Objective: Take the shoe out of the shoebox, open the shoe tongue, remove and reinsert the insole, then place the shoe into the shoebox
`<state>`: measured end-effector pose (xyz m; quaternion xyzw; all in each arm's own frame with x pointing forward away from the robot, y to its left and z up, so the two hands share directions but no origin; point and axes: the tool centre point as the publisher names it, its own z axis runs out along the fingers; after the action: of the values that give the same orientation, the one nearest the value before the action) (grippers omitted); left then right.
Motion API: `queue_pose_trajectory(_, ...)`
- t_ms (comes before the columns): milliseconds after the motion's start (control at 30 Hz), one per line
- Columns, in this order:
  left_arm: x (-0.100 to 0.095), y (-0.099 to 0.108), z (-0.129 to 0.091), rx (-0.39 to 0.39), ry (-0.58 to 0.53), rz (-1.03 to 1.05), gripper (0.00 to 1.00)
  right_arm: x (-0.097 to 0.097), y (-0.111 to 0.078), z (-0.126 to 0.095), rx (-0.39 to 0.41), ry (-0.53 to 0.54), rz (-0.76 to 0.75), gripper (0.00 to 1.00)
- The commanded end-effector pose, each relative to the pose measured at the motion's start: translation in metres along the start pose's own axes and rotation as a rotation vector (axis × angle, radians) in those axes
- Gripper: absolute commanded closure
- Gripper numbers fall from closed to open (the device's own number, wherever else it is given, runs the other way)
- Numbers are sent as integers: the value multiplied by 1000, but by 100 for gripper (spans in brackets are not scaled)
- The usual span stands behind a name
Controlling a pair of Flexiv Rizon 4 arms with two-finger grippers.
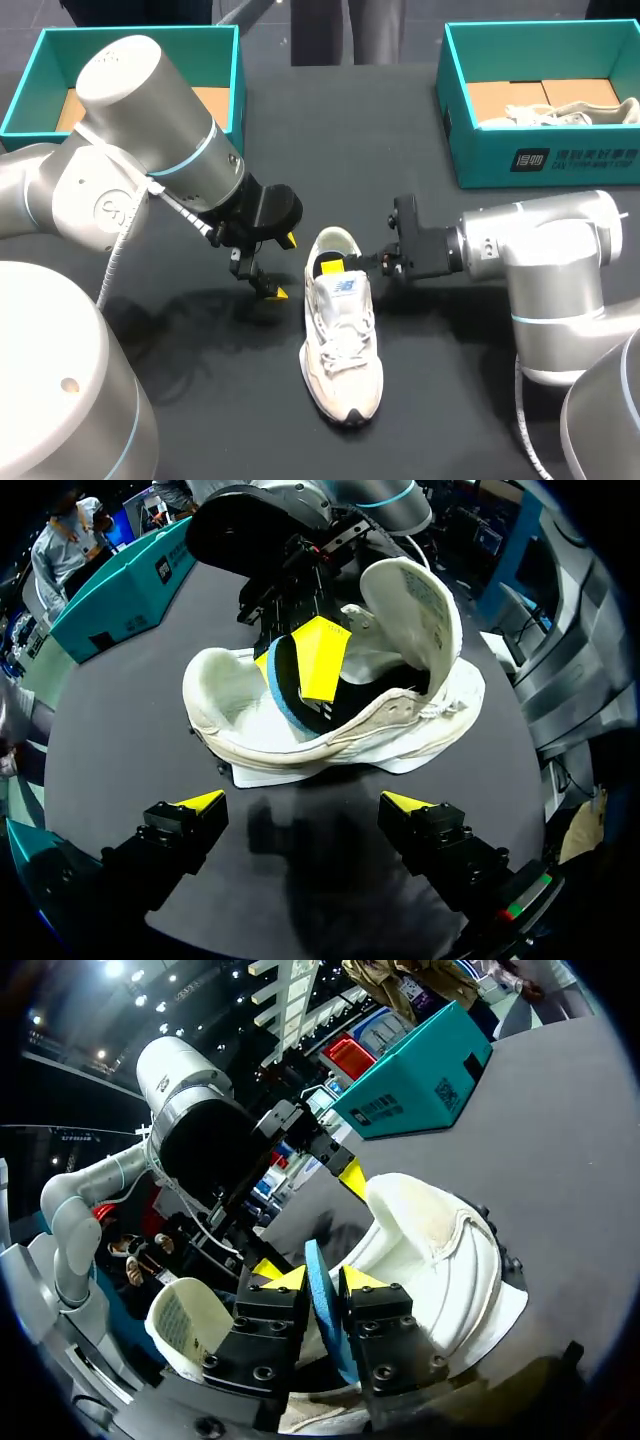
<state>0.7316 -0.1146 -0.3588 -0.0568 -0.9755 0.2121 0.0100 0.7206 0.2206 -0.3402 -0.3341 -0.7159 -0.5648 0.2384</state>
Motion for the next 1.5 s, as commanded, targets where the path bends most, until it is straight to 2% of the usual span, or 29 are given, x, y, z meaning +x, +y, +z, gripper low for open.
queue_pose_trajectory(33, 2, 2, -3, -1, -6, 0, 0, 6, 6, 0, 16, -14, -7, 19)
queue_pose_trajectory(100, 3, 3, -5, -2, -12, -1, 0, 8, 8, -2, 20, -21, -17, 15)
queue_pose_trajectory(533, 3, 16, -27, -6, -45, -2, 0, 19, 18, -19, 42, -89, -53, 15)
queue_pose_trajectory(833, 0, 25, -30, -21, -62, -29, 0, 25, 19, -22, 56, -109, -67, 14)
queue_pose_trajectory(1133, 0, 25, -34, -20, -68, -22, 0, 20, 24, -35, 70, -165, -63, 16)
queue_pose_trajectory(1500, -5, 40, -59, -52, -94, 8, 0, 7, 36, -66, 117, -253, -35, 17)
